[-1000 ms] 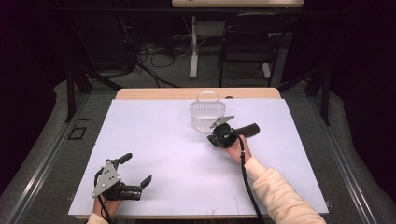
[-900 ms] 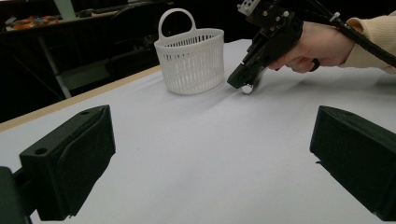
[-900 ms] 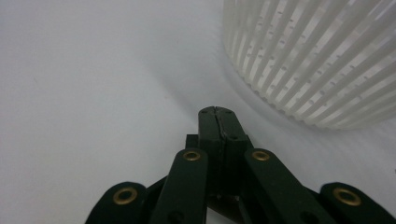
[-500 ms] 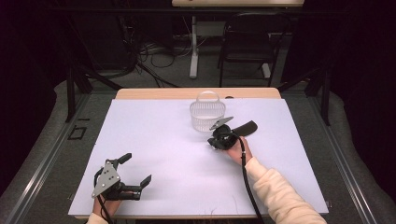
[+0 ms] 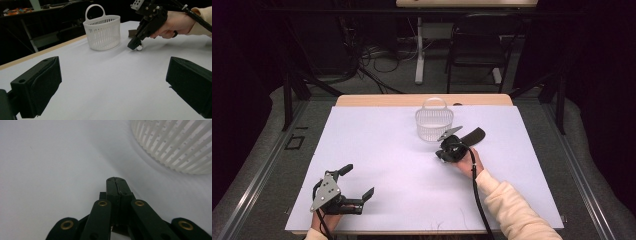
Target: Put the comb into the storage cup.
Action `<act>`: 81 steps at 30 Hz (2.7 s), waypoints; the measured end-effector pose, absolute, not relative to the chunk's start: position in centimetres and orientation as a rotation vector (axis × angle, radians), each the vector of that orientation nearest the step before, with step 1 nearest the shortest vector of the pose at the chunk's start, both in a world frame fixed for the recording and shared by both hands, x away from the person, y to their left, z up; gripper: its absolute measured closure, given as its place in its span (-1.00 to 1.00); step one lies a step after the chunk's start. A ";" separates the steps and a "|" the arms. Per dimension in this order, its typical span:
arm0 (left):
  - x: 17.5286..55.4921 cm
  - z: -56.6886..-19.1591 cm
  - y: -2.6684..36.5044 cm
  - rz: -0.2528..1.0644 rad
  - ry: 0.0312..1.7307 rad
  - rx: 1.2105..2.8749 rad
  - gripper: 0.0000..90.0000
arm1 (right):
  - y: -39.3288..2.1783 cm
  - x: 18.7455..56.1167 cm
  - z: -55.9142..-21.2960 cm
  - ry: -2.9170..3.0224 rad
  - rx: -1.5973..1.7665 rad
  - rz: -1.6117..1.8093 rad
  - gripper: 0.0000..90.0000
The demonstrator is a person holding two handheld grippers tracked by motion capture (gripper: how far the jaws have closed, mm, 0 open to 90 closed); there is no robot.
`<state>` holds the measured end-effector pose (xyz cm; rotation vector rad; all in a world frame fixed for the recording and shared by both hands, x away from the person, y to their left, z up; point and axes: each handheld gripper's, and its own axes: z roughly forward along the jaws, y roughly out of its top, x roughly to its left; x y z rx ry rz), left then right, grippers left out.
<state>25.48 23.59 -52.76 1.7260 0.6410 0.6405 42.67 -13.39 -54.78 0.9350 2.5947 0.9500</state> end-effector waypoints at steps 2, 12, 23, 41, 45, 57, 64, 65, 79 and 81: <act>25.5 -52.8 23.6 0.641 0.641 1.726 -1.00 | -13.5 42.5 -54.7 2.606 0.931 0.946 1.00; 25.5 -52.8 23.6 0.637 0.641 1.729 -1.00 | -14.1 42.2 -54.7 2.623 0.944 0.944 1.00; 25.5 -52.8 23.5 0.639 0.640 1.729 -1.00 | -15.0 41.7 -54.5 2.644 0.962 0.936 1.00; 25.5 -52.7 23.5 0.640 0.637 1.728 -1.00 | -15.8 40.7 -54.2 2.678 0.976 0.905 1.00; 25.5 -52.7 23.6 0.642 0.635 1.729 -1.00 | -16.1 40.7 -54.1 2.687 0.982 0.892 1.00; 25.5 -52.7 23.6 0.642 0.635 1.728 -1.00 | -16.7 40.6 -54.0 2.689 1.011 0.871 1.00; 25.5 -52.7 23.5 0.641 0.637 1.727 -1.00 | -17.0 40.6 -54.0 2.688 1.025 0.849 1.00; 25.5 -52.7 23.5 0.643 0.636 1.727 -1.00 | -17.0 40.6 -54.0 2.689 1.028 0.846 1.00; 25.5 -52.7 23.6 0.645 0.637 1.727 -1.00 | -17.7 40.9 -53.9 2.681 1.075 0.800 1.00; 25.5 -52.7 23.6 0.645 0.637 1.727 -1.00 | -17.7 40.9 -53.9 2.674 1.083 0.805 1.00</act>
